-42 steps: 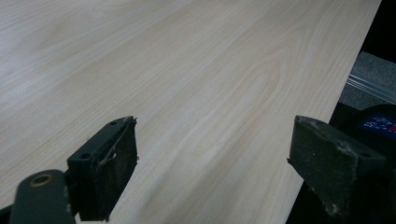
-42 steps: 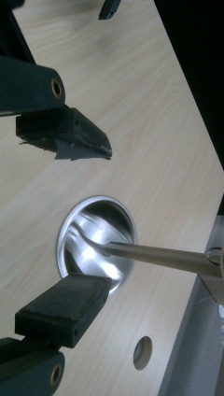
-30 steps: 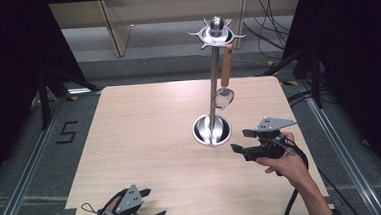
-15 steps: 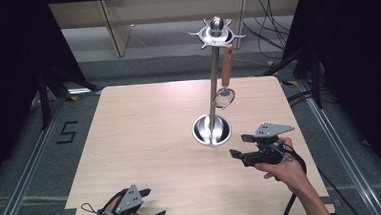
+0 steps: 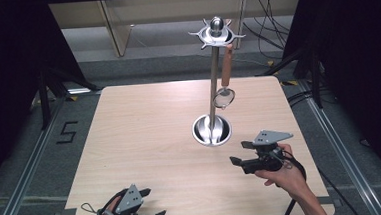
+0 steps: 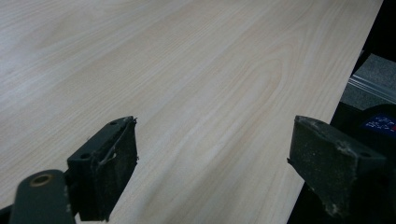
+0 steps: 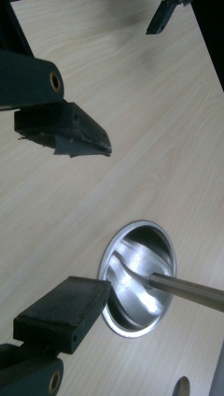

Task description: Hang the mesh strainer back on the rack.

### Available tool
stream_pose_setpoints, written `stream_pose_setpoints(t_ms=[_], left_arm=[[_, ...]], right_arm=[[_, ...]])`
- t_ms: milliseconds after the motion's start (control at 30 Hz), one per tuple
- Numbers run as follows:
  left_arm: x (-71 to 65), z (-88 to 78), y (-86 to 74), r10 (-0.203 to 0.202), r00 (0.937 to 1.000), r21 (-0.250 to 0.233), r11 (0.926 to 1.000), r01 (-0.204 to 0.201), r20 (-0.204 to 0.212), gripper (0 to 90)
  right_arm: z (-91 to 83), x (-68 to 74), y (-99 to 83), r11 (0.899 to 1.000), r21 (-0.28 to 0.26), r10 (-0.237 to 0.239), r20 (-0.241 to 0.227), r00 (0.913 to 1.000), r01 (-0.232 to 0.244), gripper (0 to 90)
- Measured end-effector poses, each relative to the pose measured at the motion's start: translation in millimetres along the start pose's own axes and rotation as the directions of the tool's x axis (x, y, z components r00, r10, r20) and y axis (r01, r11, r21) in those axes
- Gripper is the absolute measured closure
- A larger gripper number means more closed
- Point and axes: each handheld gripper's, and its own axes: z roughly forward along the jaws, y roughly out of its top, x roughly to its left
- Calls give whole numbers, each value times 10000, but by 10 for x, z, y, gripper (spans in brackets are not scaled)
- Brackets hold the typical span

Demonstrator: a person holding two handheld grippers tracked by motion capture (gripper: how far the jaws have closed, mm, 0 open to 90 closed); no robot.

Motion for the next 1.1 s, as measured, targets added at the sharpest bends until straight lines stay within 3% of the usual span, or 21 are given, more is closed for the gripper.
stream_pose_setpoints(t_ms=[33,167,233,267,367,400,433,500,567,600,667,767,800,900,933,967,1000,1033,1067,1100], left_arm=[[7,0,3,121,9999,-15,9999,-121,-10,147],[8,-1,2,110,9999,-3,9999,-110,-31,147],[11,1,3,120,9999,-27,9999,-120,-14,147],[12,1,3,142,9999,-22,9999,-142,-10,147],[8,-1,3,138,9999,-12,9999,-138,-6,147],[8,0,4,135,9999,-11,9999,-135,-7,147],[8,-1,3,139,9999,-9,9999,-139,-6,147],[7,0,3,141,9999,-14,9999,-141,-9,147],[7,0,3,145,9999,-11,9999,-145,-8,147],[7,0,3,145,9999,-2,9999,-145,-1,147],[8,0,3,145,9999,-7,9999,-145,-8,147],[6,-1,3,128,9999,-3,9999,-128,-9,147],[6,-1,3,128,9999,-5,9999,-128,-12,147],[9,-5,5,183,9998,86,9998,-183,29,147],[10,-5,6,212,9998,113,9997,-212,18,147],[10,-5,7,232,9997,154,9996,-232,15,147],[10,-4,7,232,9997,153,9996,-232,11,147],[10,-4,7,231,9997,142,9996,-231,11,147],[-6,-2,1,-58,10000,138,9999,58,-18,147],[-4,-3,2,-32,10000,128,9999,33,-28,147]], right_arm=[[7,22,-15,9996,43,264,-66,9996,-263,293],[9,23,-49,9999,100,30,-193,9998,-28,266],[9,49,-69,9993,137,353,-264,9990,-349,225],[12,33,-78,10000,65,-6,-409,9992,9,195],[5,78,-113,9999,-77,82,-641,9979,-88,152],[0,95,-123,9997,-30,256,-622,9977,-258,159],[11,78,-130,9998,-199,-24,-524,9986,14,153],[4,108,-155,9997,-115,202,-597,9980,-210,155],[13,87,-176,9998,-131,-131,-614,9980,123,156],[3,115,-192,9998,-7,214,-575,9981,-214,157],[4,105,-215,10000,-22,63,-595,9982,-64,157],[-2,125,-253,9997,87,235,-552,9982,-231,158],[2,104,-258,10000,66,-29,-610,9981,33,158],[-1,139,-305,9993,174,349,-528,9980,-340,161],[-1,118,-318,9999,144,85,-563,9984,-77,161],[-1,153,-340,9989,199,425,-505,9978,-416,161],[5,142,-364,9993,226,301,-481,9984,-291,161],[0,162,-377,9985,308,478,-470,9978,-464,161],[9,157,-394,9991,176,386,-305,9988,-381,161],[15,152,-411,9992,225,337,-157,9993,-333,163]])
